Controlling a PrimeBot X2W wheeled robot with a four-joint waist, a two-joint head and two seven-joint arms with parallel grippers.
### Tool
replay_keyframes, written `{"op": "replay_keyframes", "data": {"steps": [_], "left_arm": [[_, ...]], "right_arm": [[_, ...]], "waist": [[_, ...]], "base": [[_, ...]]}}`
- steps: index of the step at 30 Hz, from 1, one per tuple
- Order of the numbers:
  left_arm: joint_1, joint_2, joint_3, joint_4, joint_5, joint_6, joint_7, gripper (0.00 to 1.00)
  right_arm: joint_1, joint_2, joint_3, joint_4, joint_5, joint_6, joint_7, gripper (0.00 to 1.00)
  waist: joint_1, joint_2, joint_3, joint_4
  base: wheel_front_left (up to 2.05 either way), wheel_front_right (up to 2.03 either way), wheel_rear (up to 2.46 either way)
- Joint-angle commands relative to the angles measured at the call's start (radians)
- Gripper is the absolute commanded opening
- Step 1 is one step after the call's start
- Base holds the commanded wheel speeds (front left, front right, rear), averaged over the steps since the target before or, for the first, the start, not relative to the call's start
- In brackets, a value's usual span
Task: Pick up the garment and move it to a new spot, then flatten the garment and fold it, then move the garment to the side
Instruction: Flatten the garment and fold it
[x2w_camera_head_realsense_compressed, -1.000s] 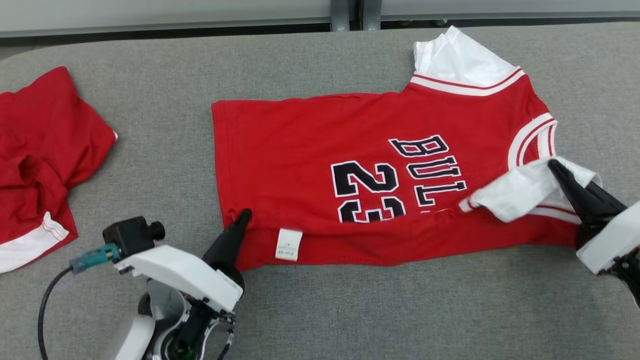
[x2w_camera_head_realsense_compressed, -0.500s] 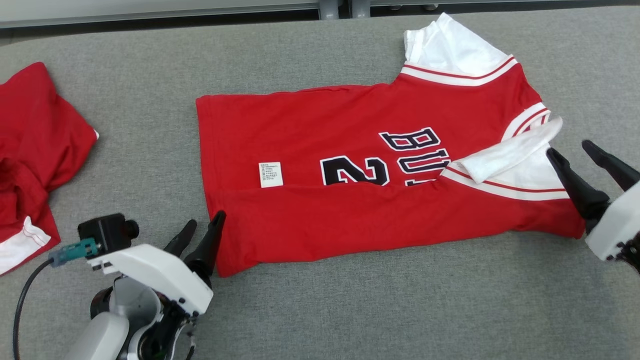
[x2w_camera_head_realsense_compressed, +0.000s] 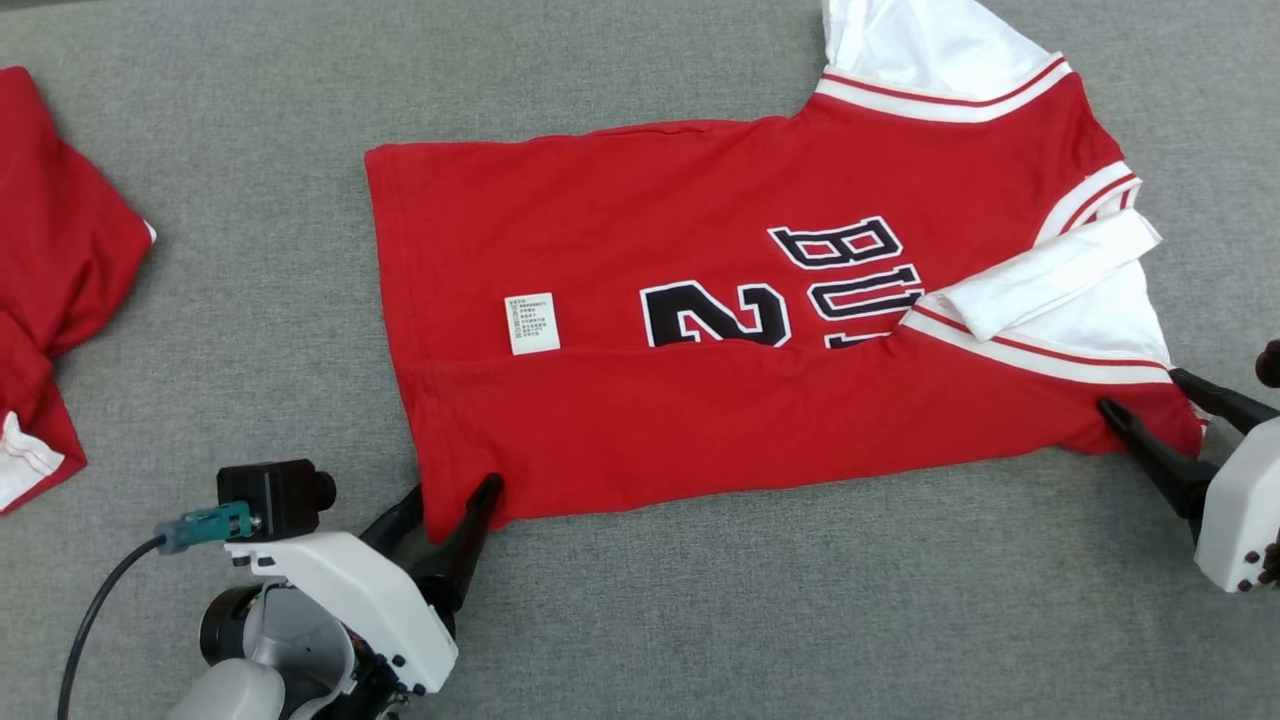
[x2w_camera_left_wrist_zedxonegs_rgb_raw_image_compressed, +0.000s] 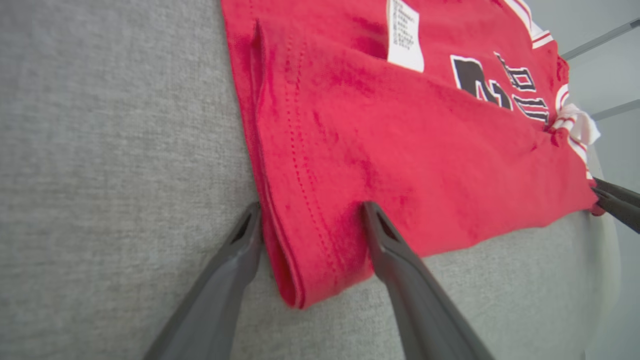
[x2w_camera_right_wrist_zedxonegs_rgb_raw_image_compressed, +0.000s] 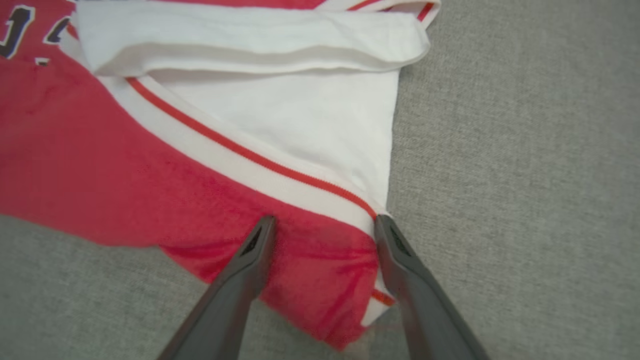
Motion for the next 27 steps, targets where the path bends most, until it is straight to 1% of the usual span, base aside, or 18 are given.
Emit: {"op": "replay_keyframes", "data": {"steps": [1,2,3,4,5,6,7,9,12,16,17,18,21,22,23,24,25,27], "left_arm": [[0.02,-0.013,-0.054,0.055,-0.007,-0.01,0.058,0.47],[0.018,-0.02,-0.064,0.068,-0.011,-0.018,0.063,0.1],[0.014,-0.026,-0.073,0.08,-0.018,-0.03,0.072,0.0],[0.008,-0.028,-0.084,0.09,-0.022,-0.044,0.083,0.0],[0.005,-0.038,-0.084,0.098,-0.031,-0.054,0.078,0.0],[0.0,-0.044,-0.083,0.104,-0.037,-0.064,0.078,0.0],[-0.009,-0.041,-0.078,0.112,-0.043,-0.072,0.08,0.0],[-0.017,-0.036,-0.065,0.122,-0.057,-0.086,0.075,0.0],[-0.014,-0.017,-0.044,0.114,-0.074,-0.105,0.075,0.0],[0.022,0.06,-0.031,0.048,-0.066,-0.116,0.095,0.0],[0.035,0.077,-0.027,0.02,-0.068,-0.112,0.102,0.0],[0.069,0.109,-0.015,-0.04,-0.083,-0.102,0.116,0.0],[0.12,0.164,-0.015,-0.116,-0.084,-0.084,0.148,0.0],[0.136,0.166,-0.016,-0.134,-0.087,-0.076,0.152,0.0],[0.145,0.163,-0.017,-0.147,-0.094,-0.07,0.154,0.33],[0.15,0.171,-0.023,-0.152,-0.081,-0.065,0.155,1.0],[0.151,0.172,-0.028,-0.153,-0.072,-0.062,0.153,1.0],[0.151,0.153,-0.031,-0.147,-0.058,-0.052,0.134,1.0]], "right_arm": [[-0.013,0.004,-0.002,0.012,-0.014,0.0,0.017,1.0],[-0.014,0.014,0.001,0.021,-0.014,0.0,0.03,1.0],[-0.014,0.019,0.006,0.027,-0.012,0.0,0.046,1.0],[-0.015,0.022,0.009,0.033,-0.009,0.0,0.058,1.0],[-0.014,0.024,0.015,0.037,-0.001,0.0,0.071,0.93],[-0.011,0.021,0.024,0.038,0.008,0.0,0.078,0.42],[-0.008,0.013,0.025,0.039,0.016,0.0,0.08,0.0],[0.005,-0.001,0.032,0.039,0.049,0.0,0.091,0.0],[0.023,-0.04,0.029,0.032,0.088,0.0,0.1,0.0],[0.053,-0.109,0.032,-0.026,0.142,0.0,0.128,0.0],[0.064,-0.126,0.028,-0.039,0.153,0.0,0.137,0.0],[0.092,-0.162,0.025,-0.06,0.167,0.0,0.154,0.0],[0.122,-0.189,0.011,-0.083,0.192,0.0,0.169,0.0],[0.129,-0.19,0.004,-0.084,0.196,0.0,0.169,0.0],[0.136,-0.186,-0.001,-0.084,0.196,0.0,0.163,0.07],[0.141,-0.179,0.001,-0.086,0.192,0.0,0.156,0.47],[0.144,-0.171,0.003,-0.084,0.186,0.0,0.151,1.0],[0.141,-0.159,0.004,-0.08,0.165,0.0,0.134,1.0]], "waist": [[0.0,-0.0001,0.015,0.015],[0.0,-0.0001,0.017,0.019],[0.0,-0.0001,0.018,0.021],[0.0,-0.0001,0.017,0.024],[0.0,-0.0001,0.015,0.026],[0.0,-0.0001,0.011,0.029],[0.0,-0.0001,0.005,0.031],[0.0,-0.0001,-0.008,0.033],[0.0,-0.0001,-0.035,0.032],[0.0,-0.0001,-0.077,0.017],[0.0,-0.0001,-0.085,0.013],[0.0,-0.0001,-0.094,0.007],[0.0,-0.0001,-0.087,0.001],[0.0,-0.0001,-0.079,0.0],[0.0,-0.0001,-0.07,0.0],[0.0,-0.0001,-0.06,0.0],[0.0,-0.0001,-0.051,0.0],[0.0,-0.0001,-0.037,-0.003]], "base": [[0.0,0.0,0.0],[0.0,0.0,0.0],[0.0,0.0,0.0],[0.0,0.0,0.0],[0.0,0.0,0.0],[0.0,0.0,0.0],[0.0,0.0,0.0],[0.0,0.0,0.0],[0.0,0.0,0.0],[0.0,0.0,0.0],[0.0,0.0,0.0],[0.0,0.0,0.0],[0.0,0.0,0.0],[0.0,0.0,0.0],[0.0,0.0,0.0],[0.0,0.0,0.0],[0.0,0.0,0.0],[0.0,0.0,0.0]]}}
